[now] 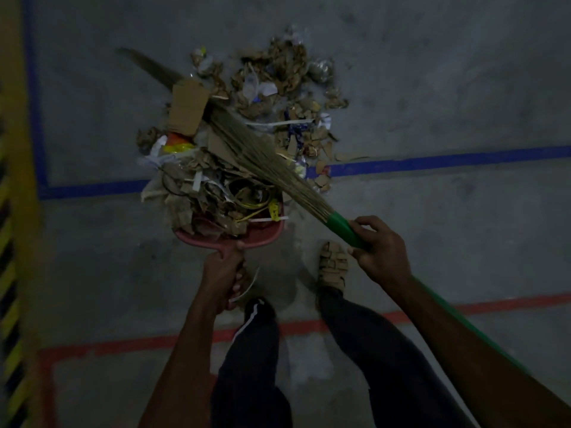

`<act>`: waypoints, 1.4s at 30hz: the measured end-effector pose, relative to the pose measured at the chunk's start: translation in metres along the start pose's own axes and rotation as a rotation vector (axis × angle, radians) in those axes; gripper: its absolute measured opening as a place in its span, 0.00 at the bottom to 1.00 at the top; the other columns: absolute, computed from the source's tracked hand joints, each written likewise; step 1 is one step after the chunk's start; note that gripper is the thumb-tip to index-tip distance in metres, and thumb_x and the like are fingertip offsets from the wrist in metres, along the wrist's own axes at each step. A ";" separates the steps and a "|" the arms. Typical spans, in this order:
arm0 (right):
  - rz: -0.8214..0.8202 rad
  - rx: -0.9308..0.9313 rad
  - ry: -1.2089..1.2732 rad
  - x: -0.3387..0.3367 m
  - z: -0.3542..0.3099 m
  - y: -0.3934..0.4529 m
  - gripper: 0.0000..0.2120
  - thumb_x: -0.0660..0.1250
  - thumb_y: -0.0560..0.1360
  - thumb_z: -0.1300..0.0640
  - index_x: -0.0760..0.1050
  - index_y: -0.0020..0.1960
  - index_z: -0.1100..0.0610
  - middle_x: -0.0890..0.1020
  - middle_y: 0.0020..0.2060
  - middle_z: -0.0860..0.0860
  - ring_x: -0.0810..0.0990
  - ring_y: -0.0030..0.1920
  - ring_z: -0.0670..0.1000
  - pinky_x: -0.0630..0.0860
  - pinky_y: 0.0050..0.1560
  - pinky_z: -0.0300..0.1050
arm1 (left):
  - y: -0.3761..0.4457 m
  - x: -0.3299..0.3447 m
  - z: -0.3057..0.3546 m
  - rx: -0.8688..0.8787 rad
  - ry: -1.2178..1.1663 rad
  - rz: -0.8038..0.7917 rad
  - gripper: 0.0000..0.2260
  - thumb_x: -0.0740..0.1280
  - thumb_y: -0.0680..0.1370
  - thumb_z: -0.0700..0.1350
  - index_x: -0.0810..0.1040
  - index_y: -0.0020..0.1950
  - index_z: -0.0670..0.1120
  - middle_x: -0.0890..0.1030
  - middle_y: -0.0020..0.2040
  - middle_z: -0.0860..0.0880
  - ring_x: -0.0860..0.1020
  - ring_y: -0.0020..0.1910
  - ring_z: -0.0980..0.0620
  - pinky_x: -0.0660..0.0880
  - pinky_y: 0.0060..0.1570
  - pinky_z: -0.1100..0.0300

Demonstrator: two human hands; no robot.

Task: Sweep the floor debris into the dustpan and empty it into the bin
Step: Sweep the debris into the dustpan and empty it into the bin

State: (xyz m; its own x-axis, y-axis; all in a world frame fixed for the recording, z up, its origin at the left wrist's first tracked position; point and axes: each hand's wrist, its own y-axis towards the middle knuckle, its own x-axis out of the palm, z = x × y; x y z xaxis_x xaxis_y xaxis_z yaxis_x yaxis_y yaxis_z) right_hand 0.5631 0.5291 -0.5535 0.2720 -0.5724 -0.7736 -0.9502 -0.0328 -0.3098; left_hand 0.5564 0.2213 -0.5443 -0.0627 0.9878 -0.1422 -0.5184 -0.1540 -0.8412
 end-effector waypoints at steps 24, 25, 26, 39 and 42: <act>0.084 -0.295 -0.010 -0.221 -0.277 -0.157 0.28 0.77 0.68 0.60 0.77 0.67 0.58 0.78 0.58 0.53 0.80 0.52 0.58 0.77 0.47 0.49 | -0.336 -0.133 0.082 0.200 -0.253 0.086 0.22 0.68 0.79 0.58 0.72 0.39 0.40 0.64 0.25 0.45 0.62 0.18 0.52 0.59 0.25 0.65; 0.068 -0.318 -0.008 -0.224 -0.287 -0.159 0.28 0.77 0.68 0.61 0.77 0.67 0.59 0.79 0.57 0.53 0.80 0.51 0.58 0.77 0.47 0.49 | -0.345 -0.139 0.081 0.201 -0.275 0.099 0.22 0.69 0.79 0.58 0.72 0.38 0.40 0.64 0.25 0.45 0.62 0.18 0.52 0.59 0.25 0.65; 0.048 -0.343 -0.006 -0.228 -0.297 -0.159 0.27 0.77 0.67 0.62 0.77 0.66 0.60 0.79 0.56 0.54 0.80 0.51 0.58 0.77 0.47 0.50 | -0.354 -0.144 0.081 0.201 -0.302 0.115 0.23 0.69 0.79 0.58 0.71 0.38 0.40 0.64 0.25 0.46 0.62 0.18 0.52 0.58 0.25 0.65; -0.049 -0.773 -0.041 -0.280 -0.355 -0.120 0.25 0.75 0.68 0.62 0.79 0.65 0.59 0.81 0.56 0.56 0.80 0.52 0.59 0.78 0.48 0.53 | -0.446 -0.130 0.070 0.307 -0.576 0.378 0.24 0.69 0.74 0.63 0.70 0.37 0.43 0.63 0.24 0.48 0.60 0.18 0.53 0.59 0.24 0.67; -0.107 -0.846 -0.054 -0.289 -0.355 -0.118 0.26 0.74 0.69 0.60 0.77 0.67 0.56 0.80 0.56 0.54 0.78 0.52 0.56 0.78 0.47 0.53 | -0.463 -0.099 0.063 0.320 -0.676 0.453 0.23 0.68 0.77 0.62 0.71 0.38 0.43 0.64 0.24 0.48 0.61 0.18 0.53 0.57 0.24 0.66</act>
State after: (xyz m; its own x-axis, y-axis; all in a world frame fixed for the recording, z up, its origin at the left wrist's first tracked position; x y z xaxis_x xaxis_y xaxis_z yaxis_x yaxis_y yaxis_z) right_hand 0.5427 0.4077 -0.0974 0.3535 -0.4919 -0.7956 -0.7065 -0.6979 0.1176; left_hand 0.7486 0.1961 -0.1082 -0.7605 0.6494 -0.0017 -0.5296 -0.6217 -0.5771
